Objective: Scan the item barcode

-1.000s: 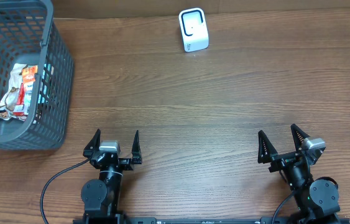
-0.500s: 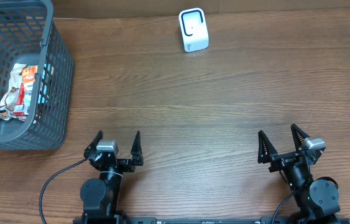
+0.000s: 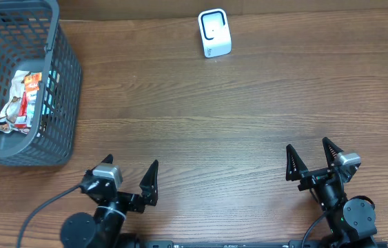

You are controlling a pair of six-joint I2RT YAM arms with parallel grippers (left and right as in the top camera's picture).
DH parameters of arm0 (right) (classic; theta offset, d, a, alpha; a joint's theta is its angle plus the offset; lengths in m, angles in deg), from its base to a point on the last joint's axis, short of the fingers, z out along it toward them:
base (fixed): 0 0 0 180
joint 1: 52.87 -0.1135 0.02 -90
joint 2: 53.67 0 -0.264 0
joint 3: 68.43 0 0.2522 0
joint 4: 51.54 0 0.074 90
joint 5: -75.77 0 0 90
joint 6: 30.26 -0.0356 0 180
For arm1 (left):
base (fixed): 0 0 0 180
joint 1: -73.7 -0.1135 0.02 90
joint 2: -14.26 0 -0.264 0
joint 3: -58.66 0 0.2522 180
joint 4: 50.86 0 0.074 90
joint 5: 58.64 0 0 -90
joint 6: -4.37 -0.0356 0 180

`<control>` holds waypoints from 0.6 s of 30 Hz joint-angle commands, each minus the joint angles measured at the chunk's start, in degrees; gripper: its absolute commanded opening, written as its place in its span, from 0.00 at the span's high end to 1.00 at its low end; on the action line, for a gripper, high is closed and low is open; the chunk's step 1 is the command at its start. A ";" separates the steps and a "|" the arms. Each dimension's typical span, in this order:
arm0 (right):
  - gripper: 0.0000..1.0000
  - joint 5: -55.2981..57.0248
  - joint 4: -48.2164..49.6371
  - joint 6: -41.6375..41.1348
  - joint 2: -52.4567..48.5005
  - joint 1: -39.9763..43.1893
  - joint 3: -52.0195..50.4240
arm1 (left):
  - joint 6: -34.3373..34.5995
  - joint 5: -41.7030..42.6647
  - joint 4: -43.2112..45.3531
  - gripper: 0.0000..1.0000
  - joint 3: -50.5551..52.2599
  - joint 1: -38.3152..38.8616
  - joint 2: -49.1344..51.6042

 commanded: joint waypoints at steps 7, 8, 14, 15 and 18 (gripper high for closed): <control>0.00 -0.13 0.22 0.24 0.28 0.20 -0.57 | -8.15 1.38 -23.23 0.00 -34.56 0.20 26.40; 0.00 -0.15 0.22 0.24 0.28 0.20 -0.57 | -8.55 1.40 -26.40 0.00 -38.84 0.20 30.10; 0.00 -0.13 0.22 0.24 0.28 0.20 -0.57 | -8.46 2.86 -40.09 0.00 -59.10 0.20 48.59; 0.00 -0.15 0.22 0.24 0.28 0.20 -0.57 | -8.44 3.50 -40.15 0.00 -60.76 0.20 50.51; 0.00 -0.15 0.22 0.24 0.28 0.20 -0.57 | -8.48 5.16 -40.26 0.00 -63.80 0.20 55.69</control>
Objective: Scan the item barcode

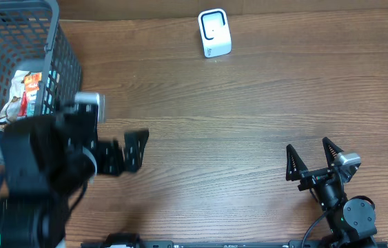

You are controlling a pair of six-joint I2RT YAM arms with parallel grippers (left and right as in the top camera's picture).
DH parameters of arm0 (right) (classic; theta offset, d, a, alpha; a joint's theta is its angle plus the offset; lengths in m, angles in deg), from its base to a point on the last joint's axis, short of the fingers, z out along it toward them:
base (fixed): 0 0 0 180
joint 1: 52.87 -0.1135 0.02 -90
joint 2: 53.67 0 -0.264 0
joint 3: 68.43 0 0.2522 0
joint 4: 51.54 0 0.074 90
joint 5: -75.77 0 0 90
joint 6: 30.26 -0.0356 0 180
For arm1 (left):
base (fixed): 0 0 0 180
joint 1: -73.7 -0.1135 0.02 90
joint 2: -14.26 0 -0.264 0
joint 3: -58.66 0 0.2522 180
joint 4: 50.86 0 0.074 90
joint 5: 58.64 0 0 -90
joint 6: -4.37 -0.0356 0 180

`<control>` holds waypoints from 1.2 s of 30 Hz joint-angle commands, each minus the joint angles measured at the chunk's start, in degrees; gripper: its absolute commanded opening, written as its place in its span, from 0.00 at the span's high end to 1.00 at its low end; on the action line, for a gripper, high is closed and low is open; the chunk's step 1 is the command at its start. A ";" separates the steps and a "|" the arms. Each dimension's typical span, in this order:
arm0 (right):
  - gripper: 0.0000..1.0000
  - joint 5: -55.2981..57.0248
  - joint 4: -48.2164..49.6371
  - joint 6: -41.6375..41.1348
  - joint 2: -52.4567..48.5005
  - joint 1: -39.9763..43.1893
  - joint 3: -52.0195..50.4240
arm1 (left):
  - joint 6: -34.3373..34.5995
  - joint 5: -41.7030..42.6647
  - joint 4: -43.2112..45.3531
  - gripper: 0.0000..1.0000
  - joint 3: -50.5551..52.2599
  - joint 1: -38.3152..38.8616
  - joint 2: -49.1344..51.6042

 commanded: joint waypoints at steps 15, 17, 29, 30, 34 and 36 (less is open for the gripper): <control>0.00 -0.11 0.22 0.24 0.28 0.15 -0.57 | -1.64 -4.31 7.45 0.04 -21.92 -7.43 20.06; 0.00 -0.13 0.22 0.24 0.28 0.15 -0.57 | -1.62 -5.16 7.45 0.03 -25.79 -9.68 23.06; 0.00 -0.13 0.22 0.24 0.28 0.15 -0.57 | -1.18 -19.10 11.87 0.00 -29.09 -19.06 30.47; 0.00 -0.13 0.22 0.24 0.28 0.15 -0.57 | -1.22 -20.09 11.91 0.00 -29.09 -19.58 30.49; 0.00 -0.13 0.22 0.24 0.28 0.15 -0.57 | -1.18 -22.10 12.04 0.00 -29.05 -22.45 30.75; 0.00 -0.13 0.22 0.24 0.28 0.15 -0.57 | -0.04 -22.01 11.93 0.00 -28.92 -24.46 31.41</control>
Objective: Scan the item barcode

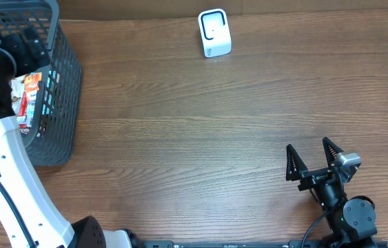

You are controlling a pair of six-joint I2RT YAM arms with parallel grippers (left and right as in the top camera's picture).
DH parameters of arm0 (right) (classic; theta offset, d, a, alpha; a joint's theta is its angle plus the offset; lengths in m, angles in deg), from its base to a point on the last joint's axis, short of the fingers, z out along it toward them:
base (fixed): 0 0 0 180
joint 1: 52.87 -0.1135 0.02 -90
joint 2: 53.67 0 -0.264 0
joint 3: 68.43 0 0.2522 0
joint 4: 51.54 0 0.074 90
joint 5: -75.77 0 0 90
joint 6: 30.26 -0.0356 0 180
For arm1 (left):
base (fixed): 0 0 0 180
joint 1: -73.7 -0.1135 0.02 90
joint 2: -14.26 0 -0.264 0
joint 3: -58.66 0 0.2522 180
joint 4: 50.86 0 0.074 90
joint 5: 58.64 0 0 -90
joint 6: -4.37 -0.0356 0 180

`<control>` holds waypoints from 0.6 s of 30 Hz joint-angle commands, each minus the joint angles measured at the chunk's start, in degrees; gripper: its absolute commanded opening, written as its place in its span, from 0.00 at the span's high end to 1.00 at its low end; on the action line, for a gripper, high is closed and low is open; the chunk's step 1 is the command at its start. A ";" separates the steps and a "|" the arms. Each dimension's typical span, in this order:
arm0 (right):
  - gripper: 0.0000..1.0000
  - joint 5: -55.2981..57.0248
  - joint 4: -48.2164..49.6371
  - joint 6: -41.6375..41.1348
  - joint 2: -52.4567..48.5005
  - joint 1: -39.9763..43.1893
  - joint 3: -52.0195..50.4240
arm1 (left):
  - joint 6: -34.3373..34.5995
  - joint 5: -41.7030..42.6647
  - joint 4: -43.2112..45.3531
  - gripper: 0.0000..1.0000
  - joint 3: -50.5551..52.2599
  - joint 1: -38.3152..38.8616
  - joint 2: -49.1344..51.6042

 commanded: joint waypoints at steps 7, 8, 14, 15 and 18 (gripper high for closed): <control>0.00 -0.11 0.22 0.22 0.28 0.15 -0.57 | 2.05 -1.92 -2.25 0.00 -0.92 -6.58 4.26; 0.00 -0.11 0.22 0.22 0.28 0.15 -0.57 | 2.08 -1.03 -2.78 0.00 -0.92 -7.02 5.09; 0.00 -0.11 0.22 0.22 0.28 0.15 -0.57 | 2.01 0.11 -3.65 0.00 -0.92 -8.17 8.44; 0.00 -0.11 0.20 0.22 0.28 0.15 -0.57 | 1.99 0.07 -3.67 0.01 -0.92 -8.26 8.81; 0.00 -0.11 0.22 0.22 0.28 0.15 -0.57 | 1.99 0.09 -3.91 0.00 -0.92 -8.76 9.84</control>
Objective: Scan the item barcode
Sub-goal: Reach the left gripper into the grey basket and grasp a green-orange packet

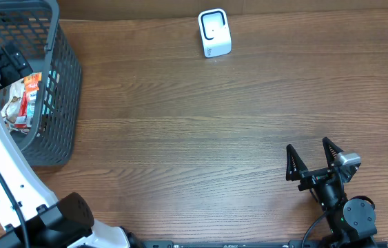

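A crumpled snack packet (20,100), white with red and orange print, lies in the dark grey mesh basket (63,83) at the far left. My left gripper (1,67) hangs inside the basket just above the packet's far end, its dark fingers spread and nothing seen between them. The white arm link runs down the left edge. The white barcode scanner (214,33) stands upright at the table's far edge, middle. Near the front right, my right gripper (312,162) rests open and holds nothing.
A light blue item (50,96) shows behind the basket's right wall, next to the packet. The wooden table (200,124) stretches between basket, scanner and right arm.
My left gripper has moved nearer and lower inside the basket, from its far part to just above the snack packet. The right arm has not moved.
Both grippers first rested open near the table's front edge. Then my left arm was raised and swung toward the basket. Later it was over the basket's far part, and now it hangs just above the packet. The packet and right arm stayed put.
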You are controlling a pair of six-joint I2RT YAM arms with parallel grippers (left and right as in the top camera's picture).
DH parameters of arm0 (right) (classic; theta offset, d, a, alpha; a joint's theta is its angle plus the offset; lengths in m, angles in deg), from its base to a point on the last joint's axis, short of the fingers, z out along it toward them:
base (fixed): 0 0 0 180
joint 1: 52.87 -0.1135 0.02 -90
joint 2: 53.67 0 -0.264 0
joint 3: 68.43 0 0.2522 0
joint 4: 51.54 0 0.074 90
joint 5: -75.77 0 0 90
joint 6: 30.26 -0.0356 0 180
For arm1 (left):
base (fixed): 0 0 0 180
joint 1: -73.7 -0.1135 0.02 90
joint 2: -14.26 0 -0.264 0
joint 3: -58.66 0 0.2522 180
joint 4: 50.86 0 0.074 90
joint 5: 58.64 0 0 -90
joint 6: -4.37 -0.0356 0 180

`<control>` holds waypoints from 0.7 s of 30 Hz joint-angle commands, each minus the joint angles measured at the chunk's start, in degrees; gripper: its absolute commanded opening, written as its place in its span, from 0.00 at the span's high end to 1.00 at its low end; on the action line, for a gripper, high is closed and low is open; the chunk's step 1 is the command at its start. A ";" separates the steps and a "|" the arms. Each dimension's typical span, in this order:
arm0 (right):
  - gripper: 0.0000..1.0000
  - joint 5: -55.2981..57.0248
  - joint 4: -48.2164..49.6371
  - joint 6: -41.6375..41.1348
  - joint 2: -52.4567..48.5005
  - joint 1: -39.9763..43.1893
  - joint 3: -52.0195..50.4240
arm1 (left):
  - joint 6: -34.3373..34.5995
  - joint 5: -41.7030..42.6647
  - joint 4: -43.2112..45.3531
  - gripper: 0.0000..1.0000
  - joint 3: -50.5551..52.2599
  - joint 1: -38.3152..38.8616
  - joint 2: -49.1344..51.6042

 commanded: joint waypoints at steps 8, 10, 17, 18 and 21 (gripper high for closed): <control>0.00 -0.13 0.24 0.28 0.28 0.17 -0.57 | 0.52 1.84 -1.14 0.00 -0.74 -3.52 4.55; 0.00 -0.13 0.24 0.28 0.28 0.17 -0.57 | -0.09 4.24 -1.49 0.00 -0.74 -4.31 6.32; 0.00 -0.11 0.24 0.28 0.28 0.17 -0.57 | -8.76 11.41 -1.31 0.00 -0.74 -4.63 11.34; 0.00 -0.13 0.24 0.26 0.28 0.17 -0.57 | -9.77 11.41 -1.18 0.00 -0.74 -4.63 12.26; 0.00 -0.13 0.24 0.28 0.28 0.17 -0.57 | -11.34 11.45 -1.03 0.00 -0.74 -4.63 14.69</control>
